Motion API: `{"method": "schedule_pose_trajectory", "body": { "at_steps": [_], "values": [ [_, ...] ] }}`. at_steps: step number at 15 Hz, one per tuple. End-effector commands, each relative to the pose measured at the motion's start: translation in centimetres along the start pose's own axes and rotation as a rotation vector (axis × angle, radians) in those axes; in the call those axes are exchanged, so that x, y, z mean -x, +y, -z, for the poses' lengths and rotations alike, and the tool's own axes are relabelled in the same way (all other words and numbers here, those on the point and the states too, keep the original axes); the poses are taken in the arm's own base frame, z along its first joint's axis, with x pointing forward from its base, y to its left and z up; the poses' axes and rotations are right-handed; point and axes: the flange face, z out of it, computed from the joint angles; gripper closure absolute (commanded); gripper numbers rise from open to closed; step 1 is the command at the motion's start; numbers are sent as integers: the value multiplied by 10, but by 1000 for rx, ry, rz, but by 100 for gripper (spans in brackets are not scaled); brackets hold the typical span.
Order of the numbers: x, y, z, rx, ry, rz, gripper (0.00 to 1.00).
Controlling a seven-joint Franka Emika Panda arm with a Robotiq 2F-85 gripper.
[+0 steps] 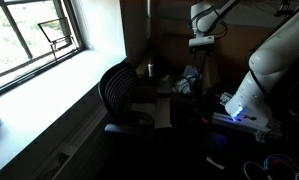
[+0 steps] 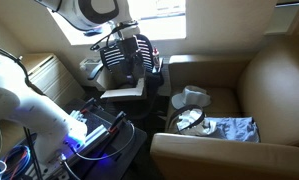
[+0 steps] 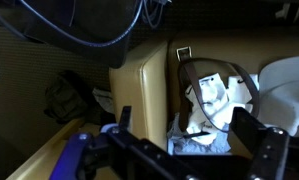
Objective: Remove the belt from the sofa and put it on the backrest of the black chair
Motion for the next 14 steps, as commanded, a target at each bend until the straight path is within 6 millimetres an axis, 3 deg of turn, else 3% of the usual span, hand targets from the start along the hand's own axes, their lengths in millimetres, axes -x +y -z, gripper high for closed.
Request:
{"method": "schedule_pose_trajectory", "body": {
  "at_steps": [1,3,5,6,7,11,13,14],
  "values": [
    [-46,7,1,-42,60,-189,0],
    [-72,11,1,-49,95,-303,0],
    [-91,6,-19,-18,59,-428,0],
    [-86,0,-28,2,-36,-427,0],
    [-78,16,-5,-38,40,-392,0],
    [-84,9,-13,-22,47,-450,0],
    [-116,-5,-65,-1,48,-606,0],
    [-121,-5,-73,-5,63,-666,0]
  ]
}}
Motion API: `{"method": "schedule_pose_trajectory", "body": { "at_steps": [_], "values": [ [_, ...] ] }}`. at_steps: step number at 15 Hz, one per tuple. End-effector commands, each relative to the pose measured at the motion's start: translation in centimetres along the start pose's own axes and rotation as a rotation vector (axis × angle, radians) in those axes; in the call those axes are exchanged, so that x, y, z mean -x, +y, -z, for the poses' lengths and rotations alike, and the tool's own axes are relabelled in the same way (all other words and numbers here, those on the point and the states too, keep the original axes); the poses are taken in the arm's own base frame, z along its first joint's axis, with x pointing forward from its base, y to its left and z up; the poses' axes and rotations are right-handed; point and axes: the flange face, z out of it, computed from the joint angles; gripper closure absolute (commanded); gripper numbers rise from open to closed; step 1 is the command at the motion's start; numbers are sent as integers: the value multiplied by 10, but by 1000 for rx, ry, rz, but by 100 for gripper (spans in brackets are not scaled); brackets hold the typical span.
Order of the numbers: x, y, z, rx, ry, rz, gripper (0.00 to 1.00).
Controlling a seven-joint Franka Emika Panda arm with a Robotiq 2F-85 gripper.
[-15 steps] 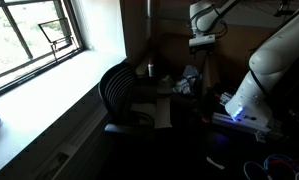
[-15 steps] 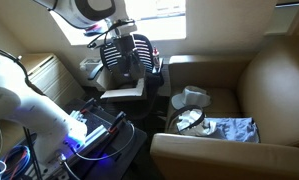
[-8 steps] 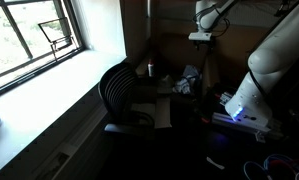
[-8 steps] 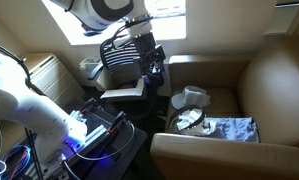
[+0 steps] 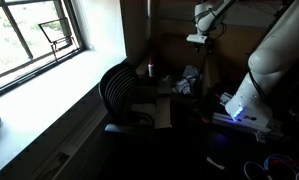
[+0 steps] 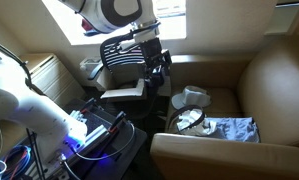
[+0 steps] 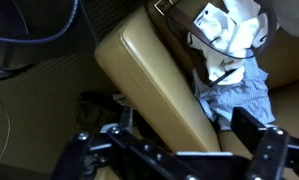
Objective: Remove the belt from the sofa and put it on the backrest of the black chair
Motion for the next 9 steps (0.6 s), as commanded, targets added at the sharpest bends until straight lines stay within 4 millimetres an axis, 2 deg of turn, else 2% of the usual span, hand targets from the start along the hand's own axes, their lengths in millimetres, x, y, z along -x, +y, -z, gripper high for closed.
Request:
{"method": "schedule_pose_trajectory", "body": {
  "at_steps": [1,4,6,9],
  "values": [
    [-22,-33,-67,35,26,-195,0],
    [-36,-58,-121,101,10,-365,3],
    [-35,-76,-151,147,-153,-410,0],
    [-30,-116,-183,140,-353,-395,0]
  ]
}}
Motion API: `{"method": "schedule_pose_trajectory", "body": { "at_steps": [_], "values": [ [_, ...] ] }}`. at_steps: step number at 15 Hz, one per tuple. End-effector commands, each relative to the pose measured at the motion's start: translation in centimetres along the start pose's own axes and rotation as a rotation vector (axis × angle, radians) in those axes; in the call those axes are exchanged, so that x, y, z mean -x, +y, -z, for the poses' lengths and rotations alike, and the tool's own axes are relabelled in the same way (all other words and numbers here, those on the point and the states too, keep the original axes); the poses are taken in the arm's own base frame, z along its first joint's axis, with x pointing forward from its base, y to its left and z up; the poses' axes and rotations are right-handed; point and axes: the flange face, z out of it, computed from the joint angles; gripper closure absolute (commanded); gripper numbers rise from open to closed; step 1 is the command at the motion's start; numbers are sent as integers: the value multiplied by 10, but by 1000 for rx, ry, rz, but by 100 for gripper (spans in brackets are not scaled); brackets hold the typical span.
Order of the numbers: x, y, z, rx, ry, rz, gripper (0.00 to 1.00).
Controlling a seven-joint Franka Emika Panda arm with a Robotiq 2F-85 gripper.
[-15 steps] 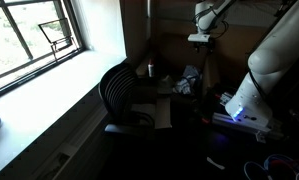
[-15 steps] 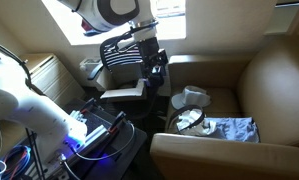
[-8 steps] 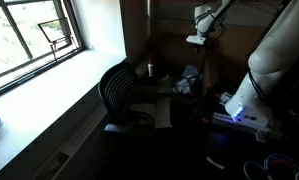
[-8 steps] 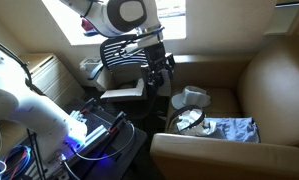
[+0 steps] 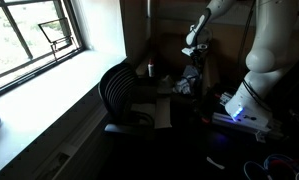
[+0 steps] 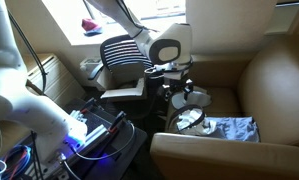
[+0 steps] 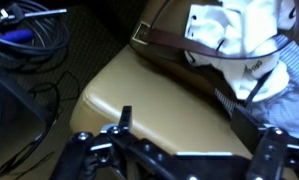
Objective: Remove the belt from the sofa and put it on the backrest of the black chair
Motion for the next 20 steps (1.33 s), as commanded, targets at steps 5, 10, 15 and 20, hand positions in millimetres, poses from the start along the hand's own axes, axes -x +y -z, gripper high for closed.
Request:
{"method": "schedule_pose_trajectory", "body": {
  "at_steps": [5,10,15,20],
  "values": [
    [14,-47,-28,37,-227,45,0],
    [11,-83,-75,-105,-156,-197,0],
    [18,-122,-145,-67,-197,-408,0],
    [18,-127,-173,-57,-143,-458,0]
  ]
}}
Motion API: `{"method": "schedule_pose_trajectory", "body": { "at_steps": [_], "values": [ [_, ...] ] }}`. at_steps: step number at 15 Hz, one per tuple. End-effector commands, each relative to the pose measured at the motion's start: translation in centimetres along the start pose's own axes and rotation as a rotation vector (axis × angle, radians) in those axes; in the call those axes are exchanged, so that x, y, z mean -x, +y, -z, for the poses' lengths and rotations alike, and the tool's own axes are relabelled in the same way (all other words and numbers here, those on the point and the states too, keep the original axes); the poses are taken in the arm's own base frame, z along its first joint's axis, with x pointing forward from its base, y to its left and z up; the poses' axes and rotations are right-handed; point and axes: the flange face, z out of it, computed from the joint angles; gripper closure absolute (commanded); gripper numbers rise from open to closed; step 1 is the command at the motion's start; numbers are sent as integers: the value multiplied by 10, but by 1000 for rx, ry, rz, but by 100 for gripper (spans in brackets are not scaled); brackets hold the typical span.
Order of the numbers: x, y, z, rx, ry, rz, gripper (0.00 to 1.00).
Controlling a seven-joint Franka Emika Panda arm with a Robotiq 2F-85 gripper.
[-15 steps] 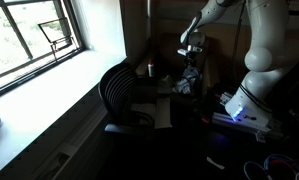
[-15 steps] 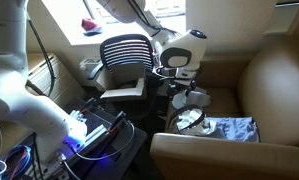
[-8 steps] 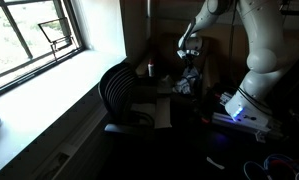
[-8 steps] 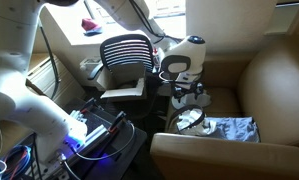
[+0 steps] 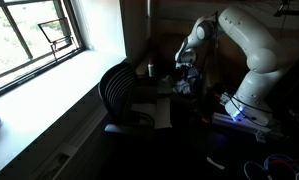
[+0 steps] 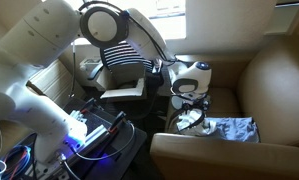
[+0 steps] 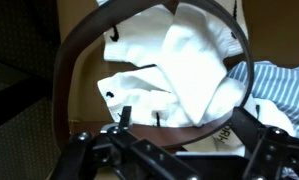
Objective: Remove the belt from the sofa and put it on the backrest of the black chair
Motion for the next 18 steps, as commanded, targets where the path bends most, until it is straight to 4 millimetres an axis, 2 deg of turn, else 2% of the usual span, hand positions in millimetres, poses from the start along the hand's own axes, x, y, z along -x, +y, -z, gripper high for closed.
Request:
{"method": "schedule_pose_trajectory", "body": {
  "at_steps": [1,4,7,8,9,10,12,18],
  "values": [
    [1,-4,-5,-1,5,-7,0],
    [2,-12,-20,-130,-16,-90,0],
    [-10,-12,-42,-56,-2,-157,0],
    [-4,-7,-30,-85,5,-119,0],
    [-7,-7,-38,-76,10,-131,0],
    [-10,-7,-43,-73,13,-136,25],
    [-8,-7,-41,-75,19,-134,34],
    [-10,-18,-25,-125,109,-148,76]
  ]
}}
